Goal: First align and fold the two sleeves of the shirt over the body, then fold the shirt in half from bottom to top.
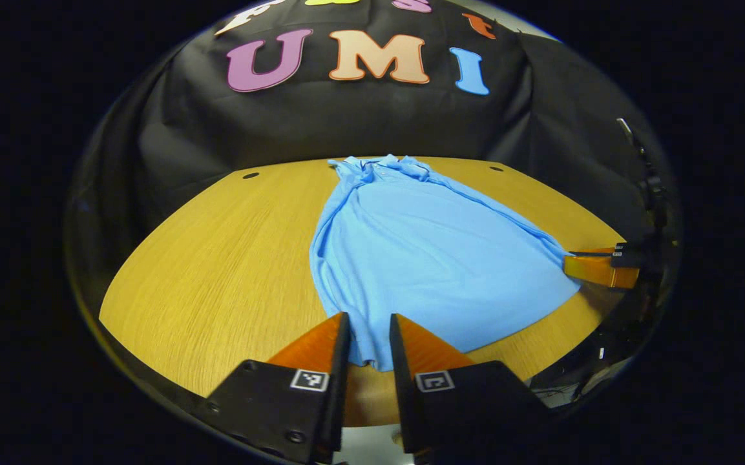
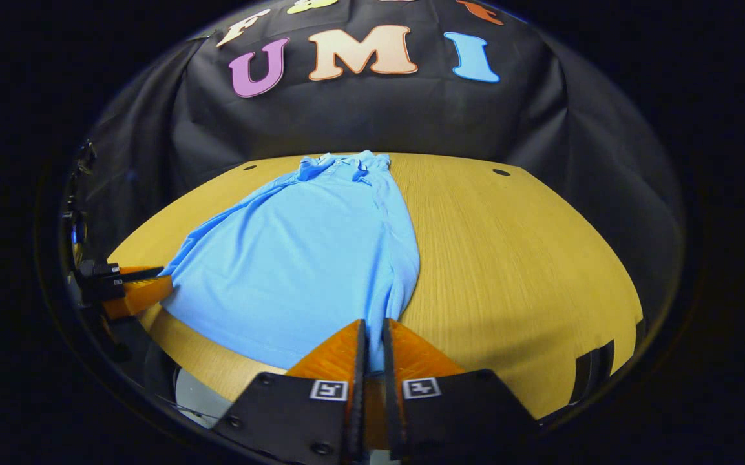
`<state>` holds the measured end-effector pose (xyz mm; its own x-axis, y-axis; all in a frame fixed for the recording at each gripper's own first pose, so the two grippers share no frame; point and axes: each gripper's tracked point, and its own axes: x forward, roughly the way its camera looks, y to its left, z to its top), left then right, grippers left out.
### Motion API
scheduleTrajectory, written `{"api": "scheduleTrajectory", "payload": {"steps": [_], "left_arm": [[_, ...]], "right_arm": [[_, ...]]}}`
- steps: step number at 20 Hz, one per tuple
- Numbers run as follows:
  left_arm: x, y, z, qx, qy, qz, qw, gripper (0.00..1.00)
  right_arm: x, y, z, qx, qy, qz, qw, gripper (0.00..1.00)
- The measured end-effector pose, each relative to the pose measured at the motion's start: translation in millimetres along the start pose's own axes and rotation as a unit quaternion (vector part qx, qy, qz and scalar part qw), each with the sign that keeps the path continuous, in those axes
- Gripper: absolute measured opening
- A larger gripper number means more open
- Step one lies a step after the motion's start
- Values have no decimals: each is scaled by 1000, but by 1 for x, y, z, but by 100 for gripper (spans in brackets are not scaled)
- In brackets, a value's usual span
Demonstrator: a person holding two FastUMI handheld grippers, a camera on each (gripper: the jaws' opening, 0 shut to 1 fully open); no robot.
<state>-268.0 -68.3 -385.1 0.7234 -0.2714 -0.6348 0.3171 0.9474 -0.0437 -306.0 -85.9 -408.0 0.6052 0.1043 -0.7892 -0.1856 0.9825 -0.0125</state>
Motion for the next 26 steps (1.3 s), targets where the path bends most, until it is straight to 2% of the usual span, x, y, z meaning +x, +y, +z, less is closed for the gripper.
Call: {"api": "scheduleTrajectory", "payload": {"steps": [1,2,4,7,9,13,17,22,26], "left_arm": [[0,-3,1,-2,-1,-1,1000,25],[0,-4,0,-5,2,5,1000,5],[2,-3,1,1,15,18,1000,0],[4,-1,3,7,34,28,999,0],[2,-2,11,-3,37,22,999,0],[-2,-4,65,-37,-13,-6,999,0],[2,0,114,-28,-45,-18,998,0],[28,21,160,-12,-58,4,998,0],[57,41,191,-43,-57,17,997,0]], "right_arm": [[0,2,0,5,2,1,1000,8],[-2,4,-1,16,8,6,1000,3],[2,5,0,34,16,11,999,3],[0,7,6,40,17,10,999,2],[-2,10,16,41,10,12,999,2],[-12,14,58,40,-23,17,999,2],[-7,14,112,59,-59,20,996,2],[20,13,180,92,-96,30,991,2],[47,10,218,96,-108,34,989,2]]}}
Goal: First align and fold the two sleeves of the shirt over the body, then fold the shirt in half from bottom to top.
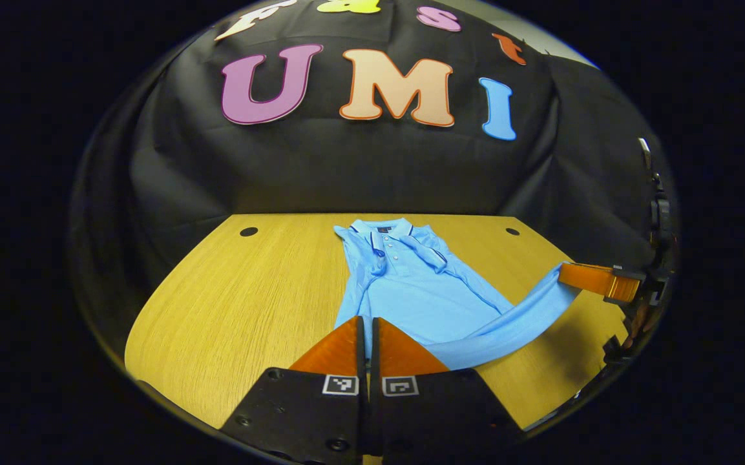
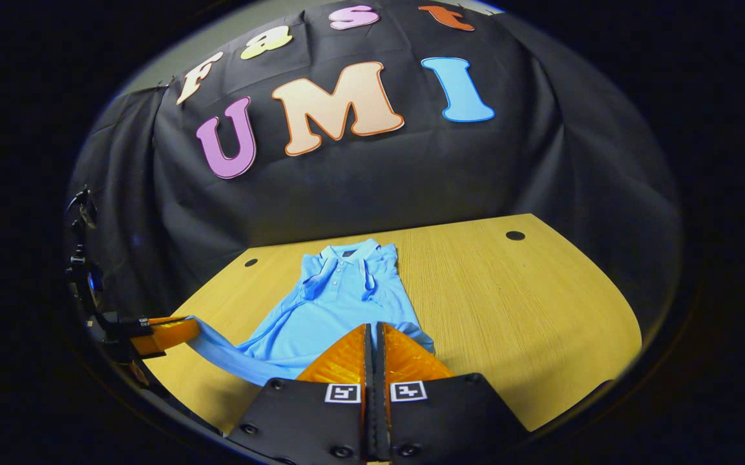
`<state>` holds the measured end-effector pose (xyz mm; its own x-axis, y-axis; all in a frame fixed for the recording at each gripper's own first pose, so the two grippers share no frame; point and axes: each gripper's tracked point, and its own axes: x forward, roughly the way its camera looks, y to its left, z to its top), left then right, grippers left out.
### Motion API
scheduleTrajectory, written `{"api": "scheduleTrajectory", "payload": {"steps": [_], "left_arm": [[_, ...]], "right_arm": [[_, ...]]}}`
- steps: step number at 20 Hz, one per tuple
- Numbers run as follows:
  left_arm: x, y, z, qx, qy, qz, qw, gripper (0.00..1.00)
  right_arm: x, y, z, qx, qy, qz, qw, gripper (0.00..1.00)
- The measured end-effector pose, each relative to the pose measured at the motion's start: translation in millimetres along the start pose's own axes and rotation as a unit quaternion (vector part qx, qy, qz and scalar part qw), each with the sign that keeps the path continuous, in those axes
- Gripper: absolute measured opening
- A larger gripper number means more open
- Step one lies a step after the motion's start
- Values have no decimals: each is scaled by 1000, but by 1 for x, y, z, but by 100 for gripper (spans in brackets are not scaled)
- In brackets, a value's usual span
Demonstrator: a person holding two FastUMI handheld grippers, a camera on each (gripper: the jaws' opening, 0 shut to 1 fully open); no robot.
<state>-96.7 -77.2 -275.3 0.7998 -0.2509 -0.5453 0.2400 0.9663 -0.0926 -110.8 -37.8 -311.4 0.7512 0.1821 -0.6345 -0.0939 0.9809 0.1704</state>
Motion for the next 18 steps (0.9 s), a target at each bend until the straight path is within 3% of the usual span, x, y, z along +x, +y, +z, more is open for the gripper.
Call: {"api": "scheduleTrajectory", "payload": {"steps": [5,10,18], "left_arm": [[46,22,38,-8,-5,23,1000,0],[93,28,69,6,-10,22,1000,0],[178,43,103,6,-12,35,999,0]], "right_arm": [[50,3,36,5,-11,9,1000,2],[108,7,69,-7,-25,11,1000,2],[196,0,99,-16,-37,7,999,2]]}}
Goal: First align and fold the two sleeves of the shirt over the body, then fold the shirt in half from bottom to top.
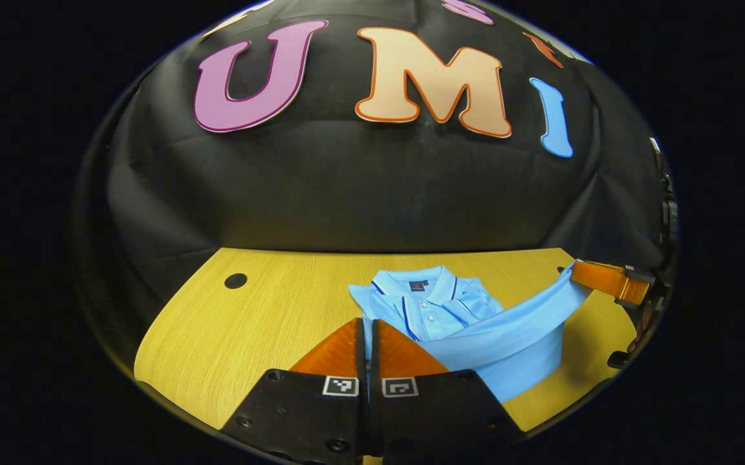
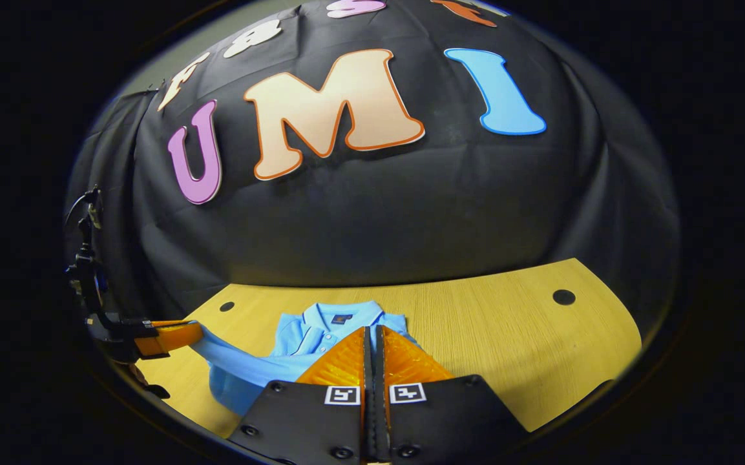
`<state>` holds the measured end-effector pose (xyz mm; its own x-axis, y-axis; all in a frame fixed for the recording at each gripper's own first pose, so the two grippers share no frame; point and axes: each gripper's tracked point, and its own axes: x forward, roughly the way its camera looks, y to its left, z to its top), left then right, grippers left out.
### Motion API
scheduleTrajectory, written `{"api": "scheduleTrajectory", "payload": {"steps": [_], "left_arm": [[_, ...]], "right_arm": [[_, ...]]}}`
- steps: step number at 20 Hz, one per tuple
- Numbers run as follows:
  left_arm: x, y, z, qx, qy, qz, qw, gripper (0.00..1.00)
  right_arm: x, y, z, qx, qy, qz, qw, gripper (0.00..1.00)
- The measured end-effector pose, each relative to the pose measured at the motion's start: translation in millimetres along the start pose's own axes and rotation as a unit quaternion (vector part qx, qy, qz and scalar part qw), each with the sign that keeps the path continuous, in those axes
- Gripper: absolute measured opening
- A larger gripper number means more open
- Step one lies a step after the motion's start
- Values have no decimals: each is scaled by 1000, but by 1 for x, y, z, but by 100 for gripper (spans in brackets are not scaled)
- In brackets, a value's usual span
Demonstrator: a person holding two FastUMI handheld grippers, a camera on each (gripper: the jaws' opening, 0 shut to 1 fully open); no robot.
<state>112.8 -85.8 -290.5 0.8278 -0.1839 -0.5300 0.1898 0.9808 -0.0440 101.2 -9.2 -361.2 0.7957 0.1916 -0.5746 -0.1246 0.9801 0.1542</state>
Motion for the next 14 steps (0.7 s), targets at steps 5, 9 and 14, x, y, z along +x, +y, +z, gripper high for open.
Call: {"api": "scheduleTrajectory", "payload": {"steps": [5,9,14], "left_arm": [[51,7,7,-7,3,12,1000,0],[90,13,-3,-5,5,18,1000,0],[111,19,-16,-20,-1,25,999,8]], "right_arm": [[50,-21,-19,6,13,-16,1000,2],[88,-36,-44,28,37,-33,998,2],[112,-49,-60,27,46,-45,998,23]]}}
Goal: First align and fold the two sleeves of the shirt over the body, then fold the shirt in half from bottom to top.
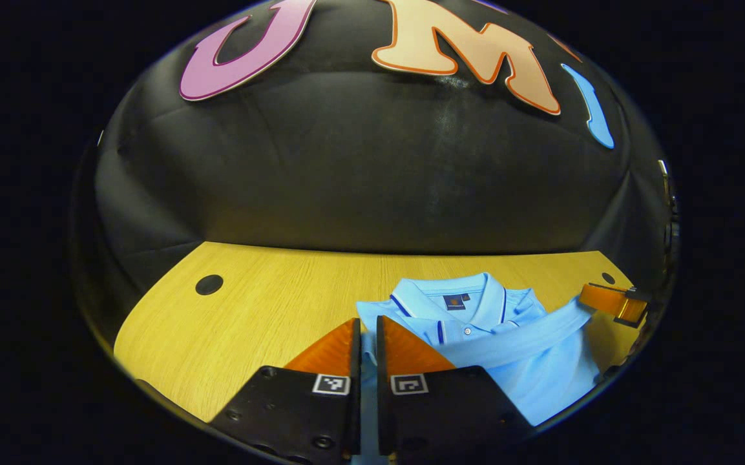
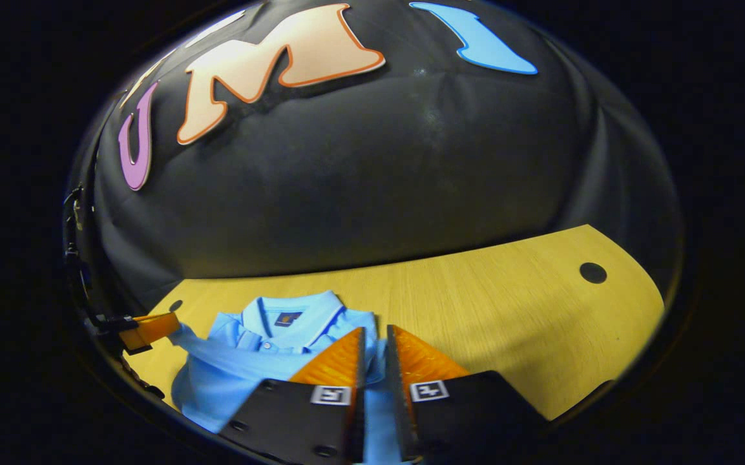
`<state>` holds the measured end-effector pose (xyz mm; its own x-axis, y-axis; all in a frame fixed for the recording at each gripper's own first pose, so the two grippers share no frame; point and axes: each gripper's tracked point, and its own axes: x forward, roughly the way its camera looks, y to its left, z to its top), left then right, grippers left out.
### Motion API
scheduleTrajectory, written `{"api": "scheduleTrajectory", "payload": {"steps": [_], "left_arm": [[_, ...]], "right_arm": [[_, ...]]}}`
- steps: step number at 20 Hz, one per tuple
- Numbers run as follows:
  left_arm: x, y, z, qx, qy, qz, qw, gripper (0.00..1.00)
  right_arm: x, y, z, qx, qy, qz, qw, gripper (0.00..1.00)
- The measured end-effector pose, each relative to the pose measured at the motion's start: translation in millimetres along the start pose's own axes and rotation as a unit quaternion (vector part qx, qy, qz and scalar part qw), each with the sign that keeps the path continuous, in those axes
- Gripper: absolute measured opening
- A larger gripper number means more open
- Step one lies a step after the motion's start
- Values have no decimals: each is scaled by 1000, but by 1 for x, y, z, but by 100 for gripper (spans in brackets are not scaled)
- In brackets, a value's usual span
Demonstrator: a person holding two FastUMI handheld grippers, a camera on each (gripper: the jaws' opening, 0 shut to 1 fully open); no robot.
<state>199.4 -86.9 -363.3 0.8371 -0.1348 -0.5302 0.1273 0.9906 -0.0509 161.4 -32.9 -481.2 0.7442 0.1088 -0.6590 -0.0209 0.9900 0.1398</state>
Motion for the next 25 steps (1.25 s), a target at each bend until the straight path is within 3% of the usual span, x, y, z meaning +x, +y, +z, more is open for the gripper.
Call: {"api": "scheduleTrajectory", "payload": {"steps": [3,4,11,15,19,25], "left_arm": [[-12,-1,14,19,-33,12,999,100],[-26,-5,25,27,-45,11,999,93],[-140,-38,81,28,-142,-12,989,95],[-211,-42,111,38,-191,-14,981,95],[-281,-41,127,48,-240,-12,970,94],[-360,-37,118,53,-260,-9,964,94]], "right_arm": [[-20,6,21,-30,-33,6,999,81],[-35,8,33,-45,-53,3,998,100],[-175,41,107,-87,-186,0,979,98],[-243,47,130,-92,-229,-2,969,94],[-308,46,126,-82,-241,-11,967,97],[-387,58,109,-77,-255,-6,964,97]]}}
